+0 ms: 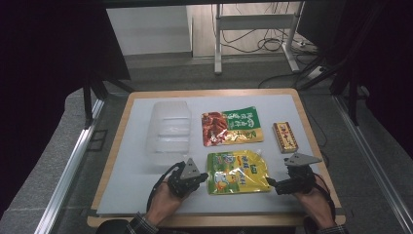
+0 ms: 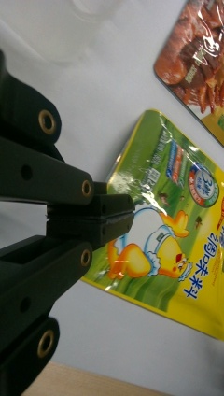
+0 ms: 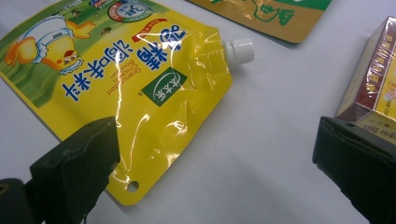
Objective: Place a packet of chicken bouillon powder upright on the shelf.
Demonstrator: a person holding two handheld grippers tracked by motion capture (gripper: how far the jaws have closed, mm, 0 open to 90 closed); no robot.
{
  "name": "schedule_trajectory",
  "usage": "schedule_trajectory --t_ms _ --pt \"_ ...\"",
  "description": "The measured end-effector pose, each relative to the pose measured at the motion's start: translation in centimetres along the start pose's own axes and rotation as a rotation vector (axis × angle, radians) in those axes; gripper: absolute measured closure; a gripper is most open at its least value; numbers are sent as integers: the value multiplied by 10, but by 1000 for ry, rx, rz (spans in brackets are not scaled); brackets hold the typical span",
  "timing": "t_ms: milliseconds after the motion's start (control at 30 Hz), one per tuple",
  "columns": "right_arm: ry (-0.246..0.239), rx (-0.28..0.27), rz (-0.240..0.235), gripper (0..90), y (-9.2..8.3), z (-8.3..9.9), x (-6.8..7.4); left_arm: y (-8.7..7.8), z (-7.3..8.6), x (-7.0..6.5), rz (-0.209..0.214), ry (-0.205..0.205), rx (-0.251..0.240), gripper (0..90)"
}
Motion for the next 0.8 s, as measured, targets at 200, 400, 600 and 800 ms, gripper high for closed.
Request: schedule_trajectory --t_ms 200,400,600,800 --pt "-1 6 -4 8 1 1 0 16 -10 0 -6 3 -5 894" --pt "2 11 -8 9 2 1 0 32 -16 1 -22 9 -4 894" --pt "3 14 -13 10 2 1 0 48 -18 7 -35 -13 -21 894" --pt "4 19 -15 12 3 2 1 51 -17 6 -59 11 -10 896"
Point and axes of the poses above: each handheld gripper's, and its own axes: y roughly forward along the jaws, z roughly out of its underside, x roughly to its left, the point moved 3 cm from there along y, roughly forward along the jaws, and after that the axes turned 3 degrees about -z, right-handed, at the moved point
